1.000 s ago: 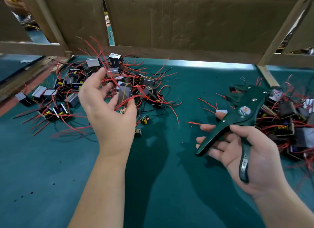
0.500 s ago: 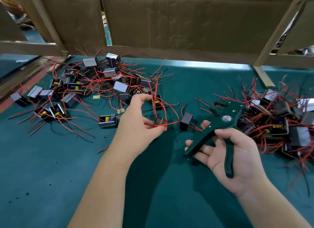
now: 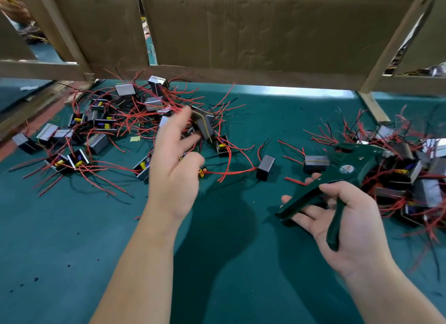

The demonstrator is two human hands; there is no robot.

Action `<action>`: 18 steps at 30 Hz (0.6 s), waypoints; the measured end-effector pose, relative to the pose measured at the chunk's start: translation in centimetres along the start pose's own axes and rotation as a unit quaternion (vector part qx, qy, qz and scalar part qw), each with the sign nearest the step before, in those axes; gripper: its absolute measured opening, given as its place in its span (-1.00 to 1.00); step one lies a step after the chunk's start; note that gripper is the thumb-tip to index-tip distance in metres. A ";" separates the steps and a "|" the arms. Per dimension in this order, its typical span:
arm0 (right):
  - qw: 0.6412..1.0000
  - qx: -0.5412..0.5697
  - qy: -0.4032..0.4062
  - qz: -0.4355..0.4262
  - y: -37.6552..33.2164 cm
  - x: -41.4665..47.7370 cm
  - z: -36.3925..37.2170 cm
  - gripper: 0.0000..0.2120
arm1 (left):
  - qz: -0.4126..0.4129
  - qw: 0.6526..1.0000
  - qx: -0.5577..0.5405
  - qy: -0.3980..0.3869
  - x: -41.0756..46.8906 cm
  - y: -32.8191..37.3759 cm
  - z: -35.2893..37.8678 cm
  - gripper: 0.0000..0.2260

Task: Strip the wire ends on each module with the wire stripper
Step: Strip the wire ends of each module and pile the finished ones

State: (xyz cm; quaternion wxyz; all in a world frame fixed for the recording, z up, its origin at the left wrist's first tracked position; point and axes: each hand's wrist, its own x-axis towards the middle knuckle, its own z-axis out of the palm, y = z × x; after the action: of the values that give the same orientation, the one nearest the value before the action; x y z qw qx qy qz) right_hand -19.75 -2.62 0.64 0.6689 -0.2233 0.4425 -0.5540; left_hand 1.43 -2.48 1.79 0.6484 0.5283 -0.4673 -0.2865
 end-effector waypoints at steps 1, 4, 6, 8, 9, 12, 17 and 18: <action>1.000 0.004 -0.015 0.008 0.0 -0.1 0.1 -0.86 | 0.019 0.999 -0.031 0.016 0.0 0.3 -0.1 -0.40; 0.997 0.019 -0.078 0.020 0.2 -0.5 0.3 -0.76 | 0.033 0.983 -0.169 0.059 0.0 1.1 0.2 -0.50; 0.991 0.025 -0.131 0.004 0.4 -0.8 0.5 -0.65 | -0.001 0.965 -0.254 0.067 0.0 1.4 0.1 -0.59; 0.983 0.024 -0.179 -0.012 0.4 -1.1 0.8 -0.58 | -0.037 0.949 -0.309 0.044 0.0 1.5 -0.1 -0.65; 0.980 0.025 -0.196 -0.013 0.5 -1.2 0.9 -0.54 | -0.052 0.941 -0.333 0.025 -0.1 1.5 -0.3 -0.66; 0.974 0.020 -0.227 0.000 0.6 -1.3 1.0 -0.46 | -0.075 0.898 -0.432 -0.040 -0.3 1.8 -0.8 -0.63; 0.969 0.025 -0.243 0.044 1.3 -1.1 1.0 -0.39 | -0.088 0.763 -0.620 -0.159 0.1 2.3 -2.4 -0.68; 0.969 0.023 -0.241 0.044 1.4 -1.1 1.0 -0.40 | -0.098 0.755 -0.628 -0.161 0.2 2.3 -2.7 -0.61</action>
State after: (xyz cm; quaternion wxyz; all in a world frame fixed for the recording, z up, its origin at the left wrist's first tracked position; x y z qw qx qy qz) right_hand -18.14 -1.41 0.45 0.7847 -0.3149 0.2644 -0.4640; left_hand 3.65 -0.85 4.03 0.7182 -0.0082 -0.2251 -0.6584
